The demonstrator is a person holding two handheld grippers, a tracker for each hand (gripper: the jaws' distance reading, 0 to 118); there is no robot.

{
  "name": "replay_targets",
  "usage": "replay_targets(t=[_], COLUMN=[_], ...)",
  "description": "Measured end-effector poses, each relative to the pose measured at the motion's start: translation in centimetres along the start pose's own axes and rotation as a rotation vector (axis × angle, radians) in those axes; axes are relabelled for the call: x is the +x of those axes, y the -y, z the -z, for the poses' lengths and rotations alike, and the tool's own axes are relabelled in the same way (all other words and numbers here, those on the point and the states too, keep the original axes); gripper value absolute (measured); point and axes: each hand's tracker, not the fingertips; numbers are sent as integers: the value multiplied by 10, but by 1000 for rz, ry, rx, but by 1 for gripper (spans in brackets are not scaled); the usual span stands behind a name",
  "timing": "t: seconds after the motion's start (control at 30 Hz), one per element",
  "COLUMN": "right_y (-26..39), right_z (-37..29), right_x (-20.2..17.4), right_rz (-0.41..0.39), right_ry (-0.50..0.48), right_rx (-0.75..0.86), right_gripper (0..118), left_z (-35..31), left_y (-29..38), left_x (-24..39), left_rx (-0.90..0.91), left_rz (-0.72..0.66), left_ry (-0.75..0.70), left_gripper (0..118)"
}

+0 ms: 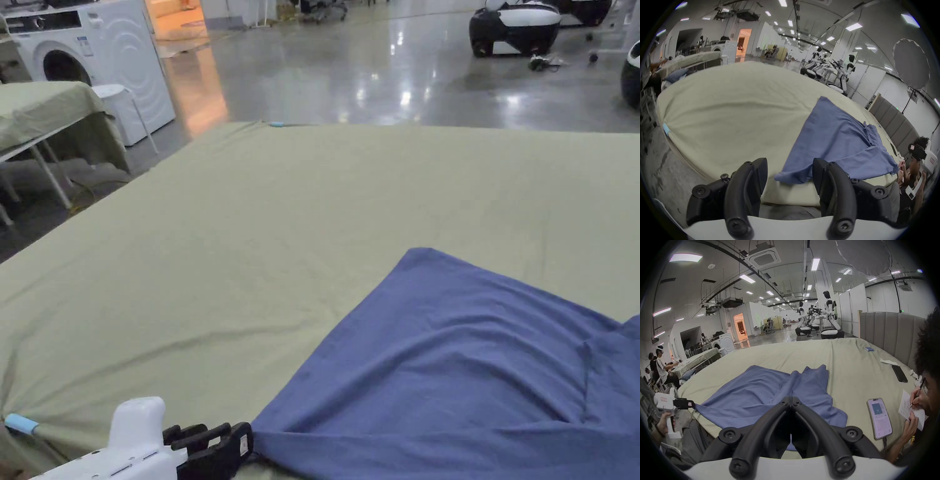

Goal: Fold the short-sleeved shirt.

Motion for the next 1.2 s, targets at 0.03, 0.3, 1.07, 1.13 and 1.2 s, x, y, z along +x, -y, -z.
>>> replay_targets(t=[0.03, 0.3, 1.07, 1.13, 1.2], right_y=[0, 4, -3, -1, 4], right_z=[1, 1, 190, 204, 212], right_x=[-1, 2, 157, 157, 149], right_rz=[-1, -5, 312, 297, 227], right_ry=[-1, 15, 98, 94, 127], right_rx=[-4, -38, -487, -515, -553], right_gripper=[0, 0, 77, 53, 45], left_z=[6, 27, 39, 39, 38], left_y=[0, -8, -5, -7, -7], left_x=[-8, 10, 69, 69, 70], left_rx=[2, -100, -184, -186, -186], left_rz=[1, 162, 456, 444, 438], left_ry=[-9, -55, -146, -141, -140], left_gripper=[57, 47, 11, 11, 11])
